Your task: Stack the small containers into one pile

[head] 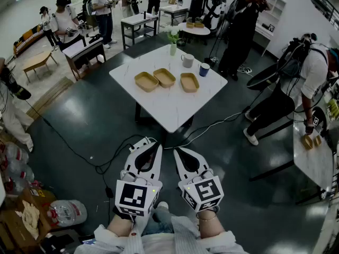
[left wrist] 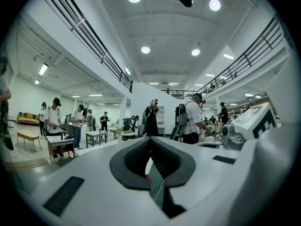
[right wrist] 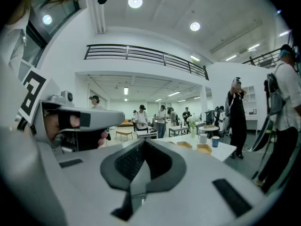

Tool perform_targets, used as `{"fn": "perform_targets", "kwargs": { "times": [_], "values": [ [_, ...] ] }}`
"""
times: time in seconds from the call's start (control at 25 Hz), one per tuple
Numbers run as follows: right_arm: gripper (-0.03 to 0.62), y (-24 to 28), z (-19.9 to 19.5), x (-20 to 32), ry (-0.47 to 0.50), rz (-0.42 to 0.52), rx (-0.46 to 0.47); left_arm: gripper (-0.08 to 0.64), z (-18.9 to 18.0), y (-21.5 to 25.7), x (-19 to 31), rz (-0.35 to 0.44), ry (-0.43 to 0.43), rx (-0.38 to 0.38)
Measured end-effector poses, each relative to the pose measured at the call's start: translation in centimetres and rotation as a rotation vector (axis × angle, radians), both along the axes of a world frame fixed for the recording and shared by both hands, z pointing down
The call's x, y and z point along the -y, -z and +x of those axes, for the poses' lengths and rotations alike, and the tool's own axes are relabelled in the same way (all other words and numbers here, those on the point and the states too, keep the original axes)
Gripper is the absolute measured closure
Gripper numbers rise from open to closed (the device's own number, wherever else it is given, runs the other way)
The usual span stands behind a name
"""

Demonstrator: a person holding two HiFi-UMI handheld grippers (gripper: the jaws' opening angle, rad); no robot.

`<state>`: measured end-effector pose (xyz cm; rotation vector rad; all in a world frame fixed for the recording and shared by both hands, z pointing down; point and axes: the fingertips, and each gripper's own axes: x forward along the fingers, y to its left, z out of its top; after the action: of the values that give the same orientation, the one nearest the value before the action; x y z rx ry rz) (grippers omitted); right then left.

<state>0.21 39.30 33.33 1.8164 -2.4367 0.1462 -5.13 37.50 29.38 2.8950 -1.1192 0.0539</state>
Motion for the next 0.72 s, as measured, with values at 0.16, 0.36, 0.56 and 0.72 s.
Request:
{"fn": "perform_targets", "kwargs": {
  "times": [0.16, 0.36, 0.56, 0.72],
  "values": [
    [0.581, 0.1, 0.5, -0.8, 0.0, 0.013, -0.002, 0.543, 0.3, 0.5, -0.6, 0.02, -0.002, -0.011],
    [0.581, 0.2, 0.5, -1.7, 0.008, 0.022, 0.002, 0.543, 0.0, 0.6, -1.5, 0.036, 0.011, -0.015],
    [0.581, -0.2, 0.0, -2.2, 0.017, 0.013, 0.015, 0.543, -0.7, 0.2, -2.0, 0.028, 0.029, -0.008],
    [0.581, -0.7, 0.0, -1.2, 0.024, 0.0, 0.024, 0.543, -0.8, -0.2, -0.7, 0.01, 0.045, -0.012]
  ]
}}
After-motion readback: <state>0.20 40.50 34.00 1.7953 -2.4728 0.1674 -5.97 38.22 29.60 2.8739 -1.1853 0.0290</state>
